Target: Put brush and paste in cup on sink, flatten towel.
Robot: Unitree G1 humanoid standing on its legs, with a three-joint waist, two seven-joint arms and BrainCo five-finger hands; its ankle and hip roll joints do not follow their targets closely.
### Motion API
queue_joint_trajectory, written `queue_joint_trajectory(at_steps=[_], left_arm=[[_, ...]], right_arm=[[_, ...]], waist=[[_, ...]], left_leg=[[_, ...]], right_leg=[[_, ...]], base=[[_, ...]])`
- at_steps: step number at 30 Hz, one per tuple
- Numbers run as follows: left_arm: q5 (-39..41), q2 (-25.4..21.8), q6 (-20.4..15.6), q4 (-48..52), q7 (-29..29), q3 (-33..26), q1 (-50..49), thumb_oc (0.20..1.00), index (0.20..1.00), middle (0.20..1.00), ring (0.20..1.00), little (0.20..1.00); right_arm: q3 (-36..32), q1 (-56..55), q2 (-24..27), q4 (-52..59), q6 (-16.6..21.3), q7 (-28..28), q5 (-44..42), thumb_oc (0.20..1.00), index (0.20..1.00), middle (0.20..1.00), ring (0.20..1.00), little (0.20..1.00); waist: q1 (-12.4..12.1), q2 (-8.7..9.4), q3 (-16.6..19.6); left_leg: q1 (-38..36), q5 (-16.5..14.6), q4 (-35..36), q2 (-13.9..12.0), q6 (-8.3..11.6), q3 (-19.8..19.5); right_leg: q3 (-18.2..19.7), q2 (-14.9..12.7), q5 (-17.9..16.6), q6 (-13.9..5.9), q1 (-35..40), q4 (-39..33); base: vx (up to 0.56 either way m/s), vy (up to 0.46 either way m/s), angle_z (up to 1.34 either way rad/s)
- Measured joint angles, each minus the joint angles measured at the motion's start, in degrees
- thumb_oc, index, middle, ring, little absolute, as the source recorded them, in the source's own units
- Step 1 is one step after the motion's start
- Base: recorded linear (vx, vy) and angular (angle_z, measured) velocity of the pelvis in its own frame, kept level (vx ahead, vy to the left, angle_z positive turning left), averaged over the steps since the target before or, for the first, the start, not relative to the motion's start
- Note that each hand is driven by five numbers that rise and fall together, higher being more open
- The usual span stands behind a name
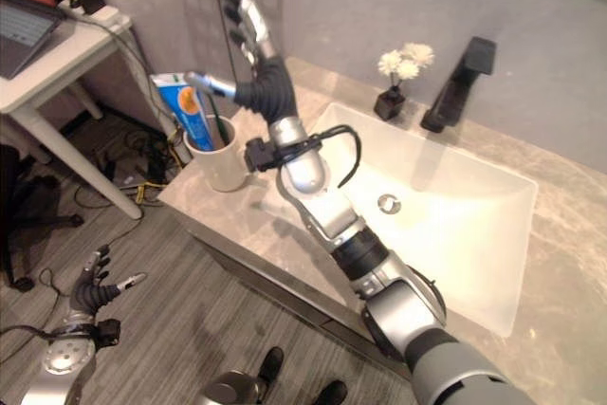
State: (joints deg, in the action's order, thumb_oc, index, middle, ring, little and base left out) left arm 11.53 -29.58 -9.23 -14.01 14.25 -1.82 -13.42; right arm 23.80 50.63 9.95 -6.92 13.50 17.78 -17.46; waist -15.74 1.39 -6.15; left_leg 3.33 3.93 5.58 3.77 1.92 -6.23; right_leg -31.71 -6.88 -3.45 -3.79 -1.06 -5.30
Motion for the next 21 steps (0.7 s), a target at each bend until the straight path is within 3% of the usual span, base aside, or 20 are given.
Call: queue_joint_trajectory(at_steps=[3, 6, 7, 9, 10, 12, 15, 16, 17, 18, 21], left_arm=[[0.21, 0.22, -0.06, 0.16, -0.07, -0.28, -0.74, 1.000, 1.000, 1.000, 1.000, 1.000], [0.92, 0.87, -0.26, 1.54, -1.06, -3.09, -3.23, 1.000, 1.000, 1.000, 1.000, 1.000], [0.90, 1.14, -0.32, 1.88, -1.20, -4.08, -5.00, 1.000, 1.000, 1.000, 1.000, 1.000], [0.15, 1.13, -0.36, 1.43, -1.70, -5.02, -6.88, 1.000, 1.000, 1.000, 1.000, 1.000], [-0.38, 1.13, -0.47, 1.30, -2.29, -5.15, -6.99, 1.000, 1.000, 1.000, 1.000, 1.000], [-1.27, 0.96, -1.02, 1.14, -2.54, -6.31, -8.02, 1.000, 1.000, 1.000, 1.000, 1.000], [-1.50, 0.96, -1.31, 1.15, -3.32, -8.99, -8.07, 1.000, 1.000, 1.000, 1.000, 1.000], [-1.53, 0.91, -1.53, 0.99, -3.29, -10.56, -9.31, 1.000, 1.000, 1.000, 1.000, 1.000], [-1.44, 0.81, -1.38, 0.96, -3.32, -10.77, -9.84, 1.000, 1.000, 1.000, 1.000, 1.000], [-0.72, 0.73, -1.60, 3.67, -4.60, -12.00, -9.69, 1.000, 1.000, 1.000, 1.000, 1.000], [0.44, -0.70, -2.15, 9.48, -4.98, -15.37, -12.13, 1.000, 1.000, 1.000, 1.000, 1.000]], right_arm=[[-2.71, -0.26, 5.51, 5.01, 0.11, 1.87, 5.17, 1.000, 1.000, 1.000, 1.000, 1.000], [-7.91, -0.91, 17.27, 11.72, -0.24, 3.65, 15.59, 1.000, 1.000, 1.000, 1.000, 1.000], [-10.04, -2.01, 26.07, 12.84, -0.18, 5.62, 22.90, 1.000, 1.000, 1.000, 1.000, 1.000], [-15.37, -4.86, 33.00, 13.48, -0.82, 8.44, 28.78, 1.000, 1.000, 1.000, 1.000, 1.000], [-17.09, -7.72, 36.49, 14.33, -0.51, 9.34, 30.24, 1.000, 1.000, 1.000, 1.000, 1.000], [-24.63, -15.70, 38.37, 15.13, -0.51, 10.83, 32.59, 1.000, 1.000, 1.000, 1.000, 1.000], [-35.30, -31.66, 41.59, 13.46, -0.52, 12.49, 33.28, 1.000, 1.000, 1.000, 1.000, 1.000], [-39.20, -35.65, 41.43, 7.33, -1.69, 13.30, 33.05, 1.000, 1.000, 1.000, 1.000, 1.000], [-41.45, -38.28, 42.05, 4.28, -2.70, 14.77, 33.19, 1.000, 1.000, 1.000, 1.000, 1.000], [-47.30, -47.62, 44.25, -3.16, -3.37, 16.55, 34.38, 1.000, 1.000, 1.000, 1.000, 1.000], [-54.58, -58.69, 43.76, -15.81, -8.90, 17.82, 34.99, 1.000, 1.000, 1.000, 1.000, 1.000]], waist=[[1.94, -1.31, 0.51], [3.63, -1.72, 1.02], [3.63, -2.10, 1.78], [6.92, -2.37, 2.74], [7.41, -2.72, 3.28], [9.49, -2.53, 4.35], [11.76, -2.37, 4.93], [13.37, -2.53, 4.98], [13.75, -2.71, 5.06], [14.03, -2.46, 5.31], [14.28, -1.95, 5.88]], left_leg=[[-0.97, -0.43, 0.04, -0.15, -0.44, 2.27], [-2.25, -1.13, 0.04, -0.27, -1.40, 5.22], [-2.67, -1.46, 0.08, -0.24, -2.00, 6.51], [-3.74, -1.88, 0.06, -0.22, -2.38, 8.02], [-3.76, -2.11, 0.08, -0.20, -2.69, 8.28], [-4.62, -2.57, 0.10, -0.39, -2.71, 10.23], [-5.04, -3.10, 0.12, -0.62, -3.10, 10.57], [-5.11, -3.31, 0.12, -0.65, -3.33, 10.94], [-5.21, -3.38, 0.13, -0.66, -3.24, 11.46], [-4.70, -3.96, 0.32, -0.64, -3.27, 10.37], [-4.27, -3.94, 0.29, -0.68, -3.26, 10.18]], right_leg=[[2.11, 0.05, -0.68, 0.21, 0.05, 0.19], [5.17, 0.23, -0.99, -0.03, -0.09, 0.03], [6.65, 0.22, -1.18, 0.06, -0.10, 0.12], [8.04, 0.24, -1.51, -0.14, 0.04, 0.13], [8.40, 0.32, -1.48, -0.24, 0.18, 0.13], [10.60, 0.69, -1.54, -0.21, 0.14, 0.06], [11.02, 0.92, -1.42, -0.19, 0.34, 0.14], [11.22, 0.92, -1.41, -0.19, 0.21, 0.17], [11.65, 0.93, -1.41, -0.19, 0.13, 0.30], [11.10, 0.91, -1.10, -0.36, 0.47, 0.32], [10.77, 0.92, -0.78, -0.71, -0.31, 0.30]], base=[[-0.06, -0.004, -0.34], [0.01, 0.015, -0.49], [0.00, 0.017, -0.66], [0.01, 0.024, -0.46], [0.01, 0.027, -0.43], [0.02, 0.032, -0.39], [0.01, 0.012, -0.16], [0.01, -0.002, -0.24], [0.00, 0.000, 0.00], [0.03, -0.010, 0.15], [0.01, -0.008, 0.10]])
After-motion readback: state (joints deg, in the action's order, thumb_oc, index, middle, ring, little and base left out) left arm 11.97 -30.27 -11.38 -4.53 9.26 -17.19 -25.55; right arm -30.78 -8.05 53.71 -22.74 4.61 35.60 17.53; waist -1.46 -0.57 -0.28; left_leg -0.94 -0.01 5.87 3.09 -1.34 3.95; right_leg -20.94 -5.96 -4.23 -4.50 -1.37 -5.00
